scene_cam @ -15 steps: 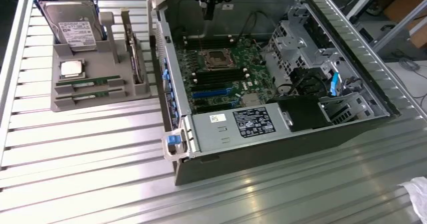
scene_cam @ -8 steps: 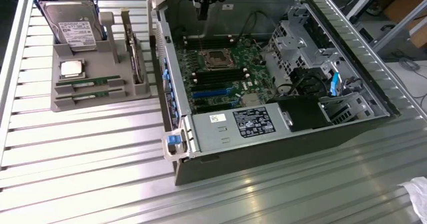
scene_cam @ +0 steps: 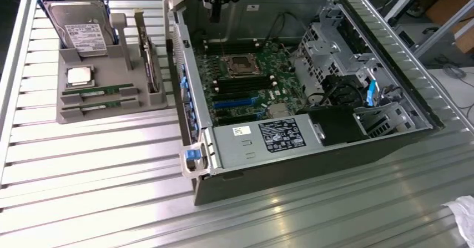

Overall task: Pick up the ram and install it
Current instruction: 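Reach for the ram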

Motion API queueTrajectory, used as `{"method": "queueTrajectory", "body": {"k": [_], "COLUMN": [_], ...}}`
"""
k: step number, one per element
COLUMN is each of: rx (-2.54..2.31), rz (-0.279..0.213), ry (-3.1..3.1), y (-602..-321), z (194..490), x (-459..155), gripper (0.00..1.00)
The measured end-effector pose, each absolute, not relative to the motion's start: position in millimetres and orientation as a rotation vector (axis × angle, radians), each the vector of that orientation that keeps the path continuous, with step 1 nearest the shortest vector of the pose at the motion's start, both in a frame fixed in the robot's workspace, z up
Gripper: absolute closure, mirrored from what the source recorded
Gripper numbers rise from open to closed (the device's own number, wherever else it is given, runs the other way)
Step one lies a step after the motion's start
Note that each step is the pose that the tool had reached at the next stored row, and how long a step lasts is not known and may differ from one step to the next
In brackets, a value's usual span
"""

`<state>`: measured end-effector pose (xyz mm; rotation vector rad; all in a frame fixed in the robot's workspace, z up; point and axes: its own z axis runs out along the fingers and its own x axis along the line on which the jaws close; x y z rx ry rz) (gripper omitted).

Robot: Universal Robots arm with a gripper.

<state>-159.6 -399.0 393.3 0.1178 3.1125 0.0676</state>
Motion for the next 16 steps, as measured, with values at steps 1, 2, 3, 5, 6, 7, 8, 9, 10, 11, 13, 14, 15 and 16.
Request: {"method": "queueTrajectory", "body": {"k": [1,2,3,5,6,7,8,9,10,11,13,14,15,16], "rx": [0.118,0.118,0.118,0.118,0.118,0.118,0.118,0.118,0.118,0.118,0.118,0.118,0.118,0.118], "rz": [0.068,0.068,0.068,0.068,0.068,0.068,0.068,0.068,0.068,0.068,0.068,0.068,0.068,0.068], "ry": [3.112,3.112,3.112,3.112,3.112,3.112,3.113,3.112,3.112,3.112,3.112,3.112,3.112,3.112], "y": [-399,-399,-399,-399,-399,-399,-399,-399,-399,-399,-399,-399,-399,-399], "z": [393,393,393,393,393,393,393,393,393,393,393,393,393,393], "x": [-163,-167,-170,-173,-174,-176,-179,-181,-183,-185,-188,-189,-190,-192], "gripper": [0.89,0.89,0.89,0.89,0.89,0.89,0.89,0.89,0.89,0.89,0.89,0.89,0.89,0.89]}}
